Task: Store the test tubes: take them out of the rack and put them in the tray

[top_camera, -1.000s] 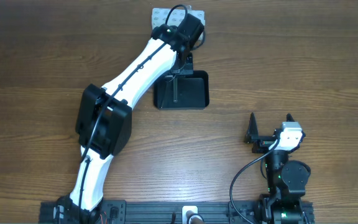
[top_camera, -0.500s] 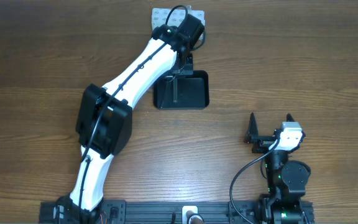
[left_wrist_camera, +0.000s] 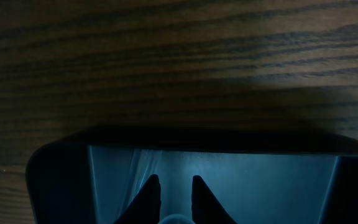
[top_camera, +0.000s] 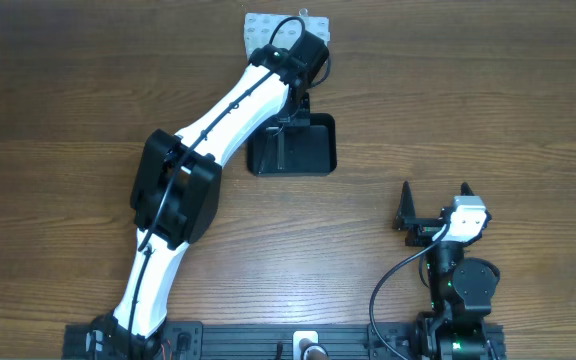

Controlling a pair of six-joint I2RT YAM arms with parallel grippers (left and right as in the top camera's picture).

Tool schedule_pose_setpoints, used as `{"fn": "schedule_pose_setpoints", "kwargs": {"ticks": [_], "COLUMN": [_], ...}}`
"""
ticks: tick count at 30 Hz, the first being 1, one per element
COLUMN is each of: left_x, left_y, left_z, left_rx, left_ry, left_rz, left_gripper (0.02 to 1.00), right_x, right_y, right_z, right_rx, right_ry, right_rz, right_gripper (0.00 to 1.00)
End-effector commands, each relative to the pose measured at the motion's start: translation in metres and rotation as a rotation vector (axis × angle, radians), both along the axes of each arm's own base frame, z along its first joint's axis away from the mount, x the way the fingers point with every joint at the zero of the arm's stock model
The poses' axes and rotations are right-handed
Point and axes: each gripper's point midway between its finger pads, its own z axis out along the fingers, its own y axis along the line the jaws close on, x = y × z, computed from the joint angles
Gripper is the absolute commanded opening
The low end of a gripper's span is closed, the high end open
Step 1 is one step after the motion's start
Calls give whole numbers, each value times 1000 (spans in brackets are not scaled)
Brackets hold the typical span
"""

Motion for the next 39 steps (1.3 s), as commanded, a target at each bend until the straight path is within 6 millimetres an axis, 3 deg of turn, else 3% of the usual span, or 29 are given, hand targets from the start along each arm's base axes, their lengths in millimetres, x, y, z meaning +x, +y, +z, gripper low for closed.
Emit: {"fn": "schedule_pose_setpoints", "kwargs": {"ticks": [1, 5, 10, 14, 18, 22, 23, 27, 30, 33, 39], "left_x": [-1, -1, 0, 5, 17, 20, 17, -2, -25, -51, -106], "left_y": [0, 0, 1, 5, 21, 52, 65, 104, 141, 185, 248], "left_z": [-6, -6, -3, 18, 80, 181, 217, 322, 378, 413, 435], "left_rx": [7, 7, 7, 12, 42, 60, 60, 62, 66, 67, 79], "left_ry": [9, 9, 3, -52, -215, -465, -548, -793, -916, -996, -1133], "left_rz": [-2, -1, 0, 6, 33, 102, 118, 75, 79, 132, 153], "left_gripper": [97, 159, 426, 465, 531, 610, 634, 713, 783, 796, 840], "right_x": [0, 0, 0, 0, 0, 0, 0, 0, 0, 0, 0], "right_y": [1, 1, 1, 1, 1, 1, 1, 1, 1, 1, 1], "right_z": [-2, -2, -2, -2, -2, -2, -2, -2, -2, -2, -2], "right_rx": [1, 1, 1, 1, 1, 1, 1, 1, 1, 1, 1], "right_ry": [2, 2, 2, 2, 2, 2, 2, 2, 1, 2, 1], "right_rz": [3, 3, 3, 3, 3, 3, 3, 3, 3, 3, 3], "right_gripper": [991, 993, 991, 993, 993, 991, 991, 993, 991, 991, 991]}}
